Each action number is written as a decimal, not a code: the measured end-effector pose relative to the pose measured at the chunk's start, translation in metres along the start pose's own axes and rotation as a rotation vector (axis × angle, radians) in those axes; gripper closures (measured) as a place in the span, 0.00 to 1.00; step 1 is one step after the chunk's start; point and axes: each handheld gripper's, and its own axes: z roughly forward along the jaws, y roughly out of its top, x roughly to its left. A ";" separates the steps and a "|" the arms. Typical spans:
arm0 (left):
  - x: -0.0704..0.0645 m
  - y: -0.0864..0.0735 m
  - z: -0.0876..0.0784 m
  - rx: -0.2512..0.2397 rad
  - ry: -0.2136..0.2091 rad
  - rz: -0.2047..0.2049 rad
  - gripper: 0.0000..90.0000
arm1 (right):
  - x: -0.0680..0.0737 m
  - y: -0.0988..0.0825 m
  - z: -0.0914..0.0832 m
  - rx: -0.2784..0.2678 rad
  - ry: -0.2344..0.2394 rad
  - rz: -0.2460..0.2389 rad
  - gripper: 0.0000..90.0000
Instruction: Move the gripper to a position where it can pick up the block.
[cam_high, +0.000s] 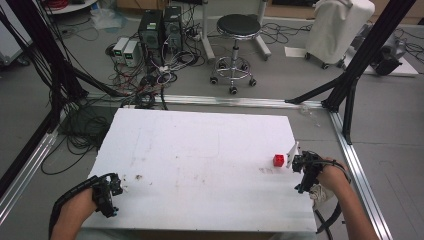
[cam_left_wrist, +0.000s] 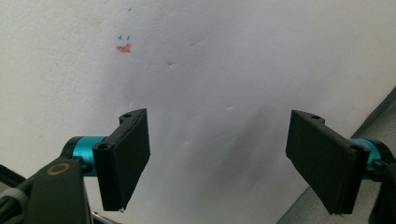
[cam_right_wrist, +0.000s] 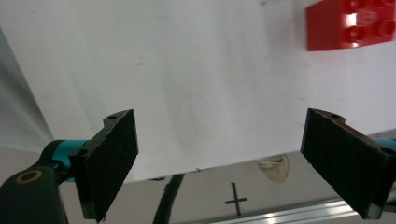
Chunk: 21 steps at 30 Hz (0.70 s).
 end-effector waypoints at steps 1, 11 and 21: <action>0.000 0.000 0.000 0.003 -0.002 0.003 0.25 | -0.003 0.000 -0.002 0.003 -0.004 -0.008 0.12; -0.001 0.003 0.002 0.012 -0.002 0.002 0.24 | -0.026 -0.003 -0.015 -0.006 -0.021 -0.047 0.12; -0.002 0.003 0.002 0.019 0.005 0.003 0.24 | -0.052 -0.001 -0.021 -0.003 -0.065 -0.084 0.12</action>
